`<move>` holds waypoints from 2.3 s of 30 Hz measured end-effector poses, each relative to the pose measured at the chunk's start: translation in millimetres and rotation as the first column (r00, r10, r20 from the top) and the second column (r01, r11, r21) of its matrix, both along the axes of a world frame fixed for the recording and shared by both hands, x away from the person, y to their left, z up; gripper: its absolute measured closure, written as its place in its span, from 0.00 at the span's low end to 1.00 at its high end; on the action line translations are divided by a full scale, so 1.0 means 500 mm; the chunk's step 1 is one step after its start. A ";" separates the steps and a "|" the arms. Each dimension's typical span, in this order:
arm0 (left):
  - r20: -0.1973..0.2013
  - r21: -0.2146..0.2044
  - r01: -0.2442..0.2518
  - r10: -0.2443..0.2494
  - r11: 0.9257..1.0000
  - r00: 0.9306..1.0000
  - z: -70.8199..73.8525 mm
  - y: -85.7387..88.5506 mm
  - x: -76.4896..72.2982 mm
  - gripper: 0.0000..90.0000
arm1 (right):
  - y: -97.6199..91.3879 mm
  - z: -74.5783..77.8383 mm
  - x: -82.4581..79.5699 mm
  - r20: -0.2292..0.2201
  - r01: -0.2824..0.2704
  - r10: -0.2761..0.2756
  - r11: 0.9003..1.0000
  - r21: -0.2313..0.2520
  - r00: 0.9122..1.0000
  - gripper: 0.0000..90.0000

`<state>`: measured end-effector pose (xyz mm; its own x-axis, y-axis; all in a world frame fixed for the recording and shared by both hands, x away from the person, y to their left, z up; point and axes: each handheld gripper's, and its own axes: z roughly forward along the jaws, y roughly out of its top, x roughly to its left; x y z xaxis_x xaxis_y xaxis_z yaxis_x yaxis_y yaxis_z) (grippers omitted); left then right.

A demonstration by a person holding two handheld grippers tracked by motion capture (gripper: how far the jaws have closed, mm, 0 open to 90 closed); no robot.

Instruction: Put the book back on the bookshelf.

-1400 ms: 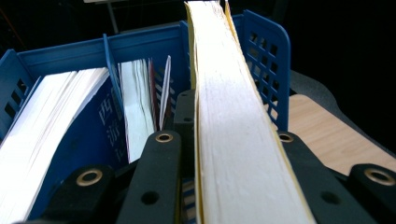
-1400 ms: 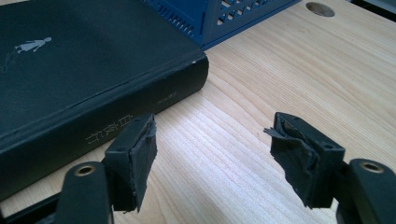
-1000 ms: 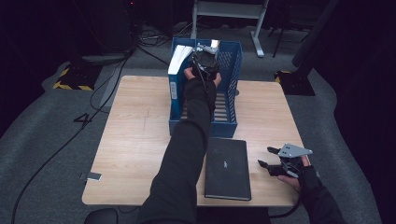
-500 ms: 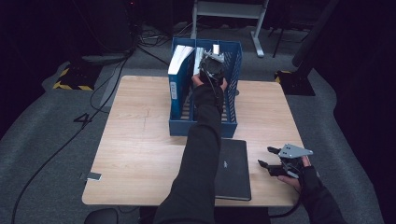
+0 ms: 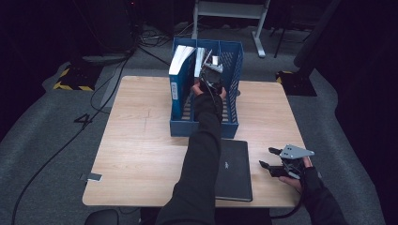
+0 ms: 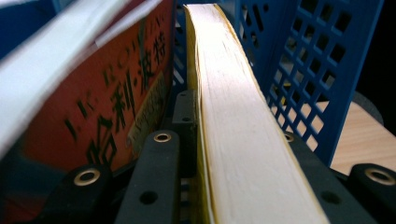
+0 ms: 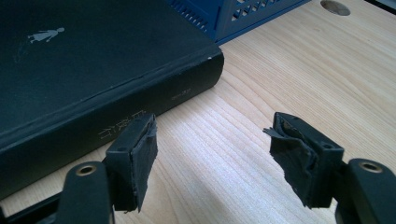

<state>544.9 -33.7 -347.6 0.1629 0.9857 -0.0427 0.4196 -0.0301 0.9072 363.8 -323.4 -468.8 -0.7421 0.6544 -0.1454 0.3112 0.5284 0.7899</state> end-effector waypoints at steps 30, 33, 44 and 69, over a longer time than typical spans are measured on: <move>-0.088 0.053 0.266 -0.260 0.963 0.961 -0.009 0.036 -0.040 0.49 | 0.001 -0.005 0.001 -0.011 -0.004 0.004 1.000 -0.015 1.000 0.37; -0.099 0.056 0.299 -0.293 0.953 0.951 -0.012 0.049 -0.053 0.44 | 0.002 -0.005 0.001 -0.010 -0.005 0.004 1.000 -0.017 1.000 0.36; -0.190 0.115 0.383 -0.358 0.917 0.914 -0.089 0.069 -0.081 0.50 | 0.005 -0.008 0.001 -0.018 -0.008 0.008 1.000 -0.023 1.000 0.37; -0.256 0.172 0.327 -0.278 0.929 0.926 -0.124 0.051 -0.025 0.70 | 0.004 -0.012 0.002 -0.016 0.000 0.000 0.999 -0.039 1.000 0.37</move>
<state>532.3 -8.2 -409.4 0.4647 0.8812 0.0875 0.5511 -0.3651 0.7503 364.8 -321.5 -474.7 -0.7446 0.6484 -0.1584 0.3238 0.5585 0.7637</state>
